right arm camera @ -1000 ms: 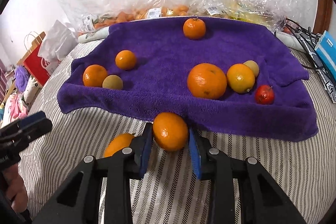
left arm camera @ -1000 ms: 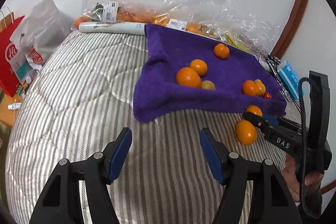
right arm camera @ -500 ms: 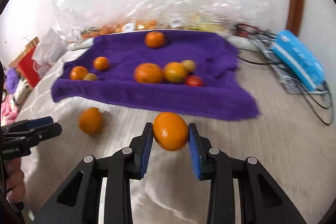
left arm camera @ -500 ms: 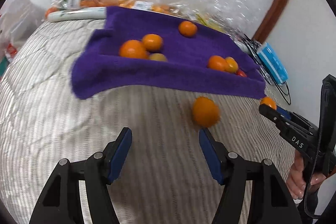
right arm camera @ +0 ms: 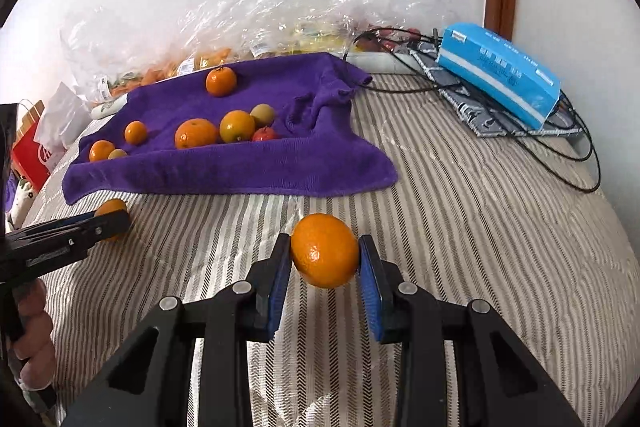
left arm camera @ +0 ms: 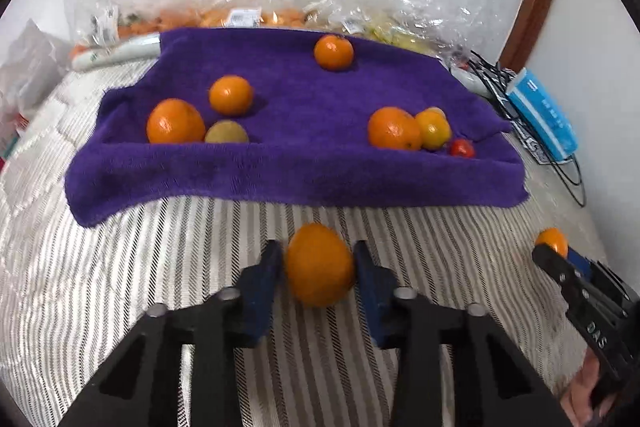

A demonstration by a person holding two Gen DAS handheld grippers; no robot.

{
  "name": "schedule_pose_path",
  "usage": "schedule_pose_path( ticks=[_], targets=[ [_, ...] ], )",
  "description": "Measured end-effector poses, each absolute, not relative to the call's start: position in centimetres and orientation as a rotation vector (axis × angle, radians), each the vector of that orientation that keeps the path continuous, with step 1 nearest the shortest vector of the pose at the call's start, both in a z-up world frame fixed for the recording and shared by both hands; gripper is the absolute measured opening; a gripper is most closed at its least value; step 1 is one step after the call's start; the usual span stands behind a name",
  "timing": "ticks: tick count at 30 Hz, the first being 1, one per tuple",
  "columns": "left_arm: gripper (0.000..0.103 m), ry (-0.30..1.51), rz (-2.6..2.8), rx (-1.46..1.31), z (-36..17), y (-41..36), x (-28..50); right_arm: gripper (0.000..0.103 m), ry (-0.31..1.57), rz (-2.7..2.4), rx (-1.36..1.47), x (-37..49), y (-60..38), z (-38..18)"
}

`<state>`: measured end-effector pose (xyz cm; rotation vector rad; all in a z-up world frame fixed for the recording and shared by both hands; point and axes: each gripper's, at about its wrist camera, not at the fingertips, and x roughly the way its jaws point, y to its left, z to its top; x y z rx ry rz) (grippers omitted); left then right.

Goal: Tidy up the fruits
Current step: 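Grasp the last loose orange with the left tool while the right tool holds its orange, then carry both held oranges up onto the purple towel with both tools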

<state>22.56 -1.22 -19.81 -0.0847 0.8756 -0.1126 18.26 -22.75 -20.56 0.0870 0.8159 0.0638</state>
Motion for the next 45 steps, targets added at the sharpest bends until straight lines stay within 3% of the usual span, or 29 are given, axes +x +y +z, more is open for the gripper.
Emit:
schedule_pose_path(
  ticks=[7, 32, 45],
  targets=[
    [0.031, 0.841, -0.078, -0.008, -20.2, -2.1, 22.4, 0.033, 0.855, 0.093, 0.101, 18.5, -22.5, -21.3],
    [0.031, 0.753, -0.18, -0.231, -19.7, 0.6, 21.0, 0.032, 0.808, 0.113, 0.164, 18.0, -23.1, -20.8],
    [0.031, 0.726, -0.209, -0.204, -16.6, 2.2, 19.8, 0.032, 0.781, 0.138, 0.16, 18.1, -22.1, -18.6]
  ],
)
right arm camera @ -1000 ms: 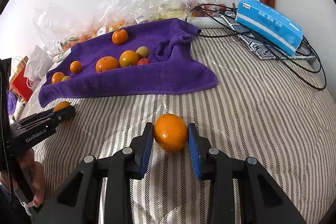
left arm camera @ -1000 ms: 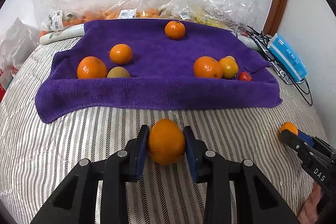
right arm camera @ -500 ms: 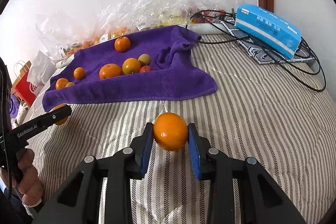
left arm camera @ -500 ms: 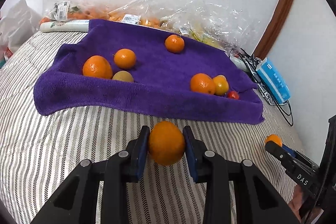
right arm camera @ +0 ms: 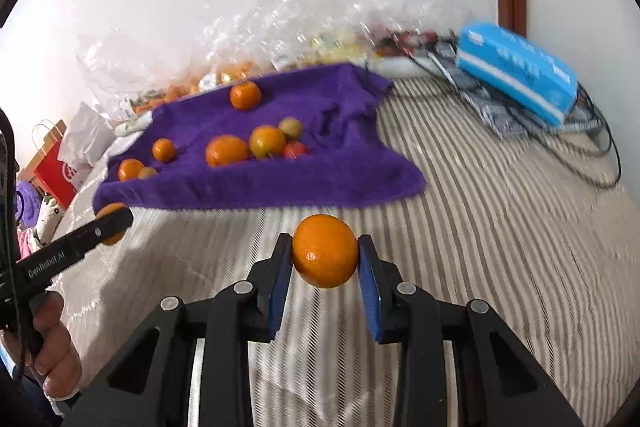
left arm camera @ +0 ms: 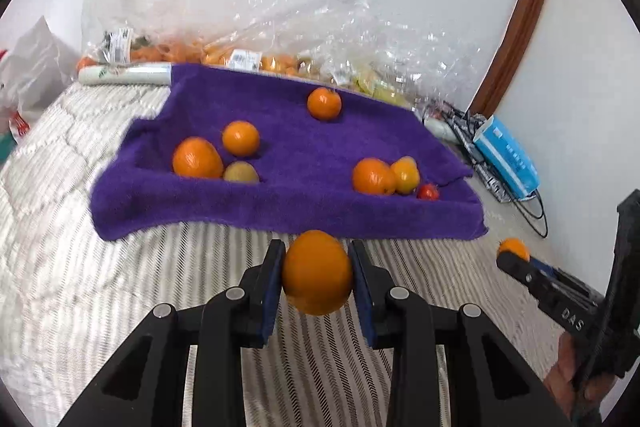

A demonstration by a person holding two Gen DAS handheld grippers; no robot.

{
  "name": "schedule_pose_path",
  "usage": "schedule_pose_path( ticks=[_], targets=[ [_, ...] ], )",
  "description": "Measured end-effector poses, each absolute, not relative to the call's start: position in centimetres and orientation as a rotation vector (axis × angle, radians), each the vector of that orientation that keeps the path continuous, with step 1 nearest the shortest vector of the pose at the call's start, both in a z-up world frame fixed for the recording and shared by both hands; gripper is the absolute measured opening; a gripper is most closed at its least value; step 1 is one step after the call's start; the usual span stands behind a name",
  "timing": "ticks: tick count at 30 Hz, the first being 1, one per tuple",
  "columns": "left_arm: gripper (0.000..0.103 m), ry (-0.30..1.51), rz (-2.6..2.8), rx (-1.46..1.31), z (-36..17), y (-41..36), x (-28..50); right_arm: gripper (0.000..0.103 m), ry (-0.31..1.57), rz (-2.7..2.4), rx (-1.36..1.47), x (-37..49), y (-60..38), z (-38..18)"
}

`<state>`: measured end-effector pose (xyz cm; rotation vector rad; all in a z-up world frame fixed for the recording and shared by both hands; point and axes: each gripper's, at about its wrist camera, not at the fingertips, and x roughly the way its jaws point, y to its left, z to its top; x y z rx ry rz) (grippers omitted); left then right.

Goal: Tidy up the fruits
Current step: 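Carry both held oranges up onto the purple towel with both tools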

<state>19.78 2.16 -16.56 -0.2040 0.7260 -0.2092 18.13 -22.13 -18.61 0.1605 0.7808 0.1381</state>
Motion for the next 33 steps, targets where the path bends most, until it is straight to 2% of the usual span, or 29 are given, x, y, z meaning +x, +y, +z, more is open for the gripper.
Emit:
schedule_pose_path(
  ticks=[20, 26, 33],
  targets=[
    [0.031, 0.603, -0.093, -0.137, -9.1, 5.1, 26.6, 0.032, 0.569, 0.21, 0.159, 26.5, -18.5, -9.6],
    [0.031, 0.582, -0.103, -0.125, -10.4, 4.4, 29.4, 0.032, 0.547, 0.203, 0.151, 29.0, -18.4, -9.3],
    [0.031, 0.652, -0.082, -0.133, -13.8, 5.0, 31.0, 0.032, 0.622, 0.195, 0.178, 31.7, -19.7, -12.6]
  ],
)
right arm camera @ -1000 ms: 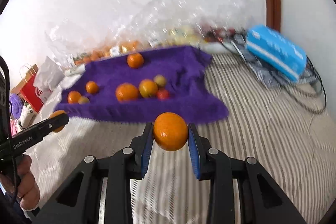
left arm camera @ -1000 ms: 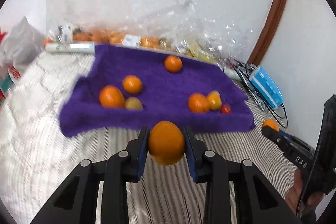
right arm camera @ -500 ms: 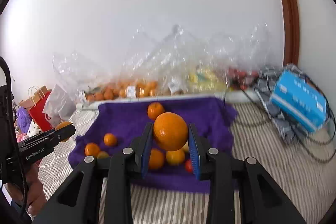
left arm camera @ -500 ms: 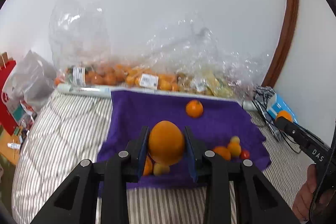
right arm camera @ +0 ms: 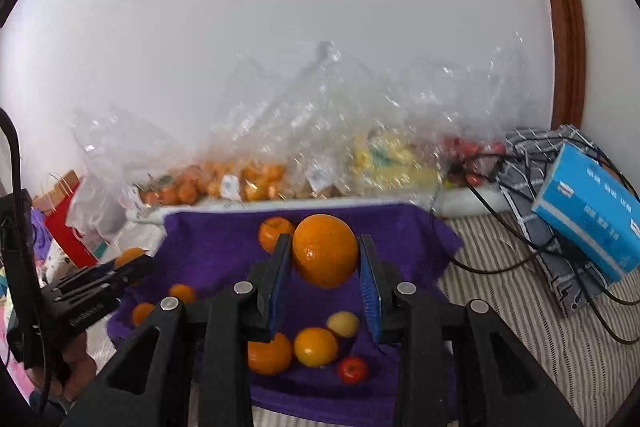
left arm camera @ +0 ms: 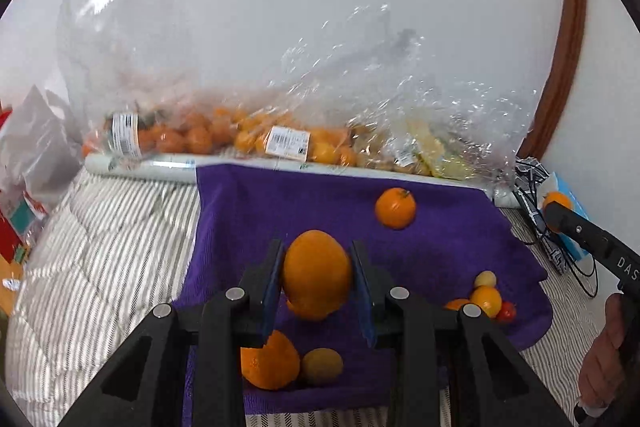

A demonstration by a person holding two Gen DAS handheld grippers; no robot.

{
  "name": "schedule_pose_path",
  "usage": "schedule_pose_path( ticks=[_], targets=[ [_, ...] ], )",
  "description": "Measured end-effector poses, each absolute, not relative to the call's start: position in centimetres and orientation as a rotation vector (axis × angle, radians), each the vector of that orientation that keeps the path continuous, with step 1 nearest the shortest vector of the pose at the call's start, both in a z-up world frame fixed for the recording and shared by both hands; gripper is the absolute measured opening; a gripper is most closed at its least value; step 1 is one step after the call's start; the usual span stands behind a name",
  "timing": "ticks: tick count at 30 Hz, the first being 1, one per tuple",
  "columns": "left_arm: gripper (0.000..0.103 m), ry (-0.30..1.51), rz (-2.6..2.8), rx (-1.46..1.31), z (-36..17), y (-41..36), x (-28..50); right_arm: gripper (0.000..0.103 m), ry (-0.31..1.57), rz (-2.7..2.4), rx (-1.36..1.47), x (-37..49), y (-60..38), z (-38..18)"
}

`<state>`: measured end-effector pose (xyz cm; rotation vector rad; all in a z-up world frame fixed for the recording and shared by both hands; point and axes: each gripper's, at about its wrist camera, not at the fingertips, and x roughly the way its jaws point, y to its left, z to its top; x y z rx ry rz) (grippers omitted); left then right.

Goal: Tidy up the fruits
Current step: 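Carry both held oranges up onto the purple towel with both tools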

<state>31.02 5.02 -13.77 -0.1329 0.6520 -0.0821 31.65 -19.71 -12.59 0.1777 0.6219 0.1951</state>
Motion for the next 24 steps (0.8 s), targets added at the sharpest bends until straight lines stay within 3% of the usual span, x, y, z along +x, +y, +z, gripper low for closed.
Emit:
schedule_pose_path(
  ticks=[24],
  targets=[
    [0.031, 0.709, -0.094, -0.157, -16.3, 5.1, 32.2, 0.032, 0.765, 0.146, 0.204, 34.2, -21.5, -17.9]
  ],
)
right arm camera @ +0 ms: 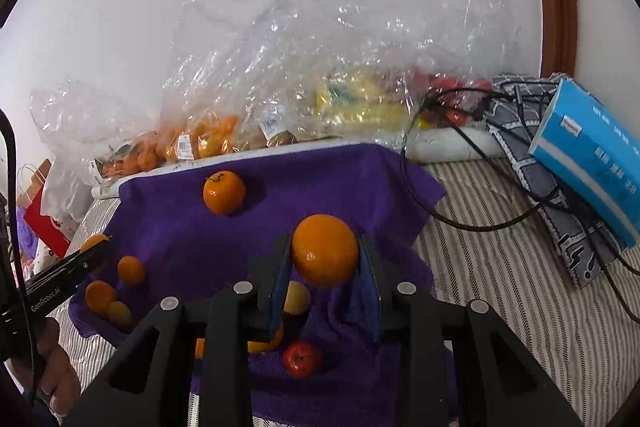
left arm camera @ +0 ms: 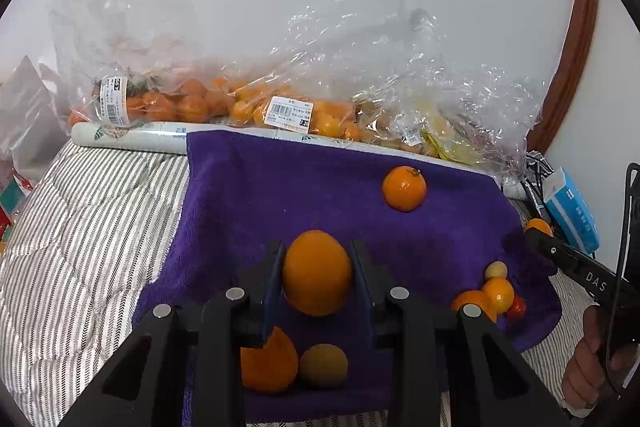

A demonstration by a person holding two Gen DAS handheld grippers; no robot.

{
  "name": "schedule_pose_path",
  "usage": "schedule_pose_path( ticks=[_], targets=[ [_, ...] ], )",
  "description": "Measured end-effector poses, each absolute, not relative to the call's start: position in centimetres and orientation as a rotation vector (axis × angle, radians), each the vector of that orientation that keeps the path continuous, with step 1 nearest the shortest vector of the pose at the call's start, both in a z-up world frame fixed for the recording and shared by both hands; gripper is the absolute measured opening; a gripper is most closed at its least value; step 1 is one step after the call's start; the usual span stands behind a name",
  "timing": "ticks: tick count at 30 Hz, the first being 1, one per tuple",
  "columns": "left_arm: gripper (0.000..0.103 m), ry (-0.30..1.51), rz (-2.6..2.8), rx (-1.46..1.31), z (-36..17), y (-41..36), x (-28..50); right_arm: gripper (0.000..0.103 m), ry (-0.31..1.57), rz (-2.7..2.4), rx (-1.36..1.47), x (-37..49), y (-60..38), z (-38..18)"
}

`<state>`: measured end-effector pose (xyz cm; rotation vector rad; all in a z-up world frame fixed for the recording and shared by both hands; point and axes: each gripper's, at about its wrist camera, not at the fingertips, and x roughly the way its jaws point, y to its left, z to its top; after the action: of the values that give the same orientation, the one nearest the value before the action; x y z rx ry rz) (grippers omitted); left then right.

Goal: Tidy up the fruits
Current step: 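Carry both held oranges up onto the purple towel with both tools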

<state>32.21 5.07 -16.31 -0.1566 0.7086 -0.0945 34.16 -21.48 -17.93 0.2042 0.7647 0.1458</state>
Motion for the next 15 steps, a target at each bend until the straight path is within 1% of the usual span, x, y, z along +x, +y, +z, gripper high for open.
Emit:
schedule_pose_path(
  ticks=[5, 15],
  targets=[
    [0.031, 0.755, -0.109, -0.161, -17.2, 4.8, 32.8, 0.032, 0.785, 0.145, 0.186, 34.4, -21.1, -18.6],
    [0.031, 0.771, -0.112, -0.159, -17.6, 4.7, 32.9, 0.032, 0.813, 0.131, 0.173, 35.0, -20.7, -19.5]
  ],
)
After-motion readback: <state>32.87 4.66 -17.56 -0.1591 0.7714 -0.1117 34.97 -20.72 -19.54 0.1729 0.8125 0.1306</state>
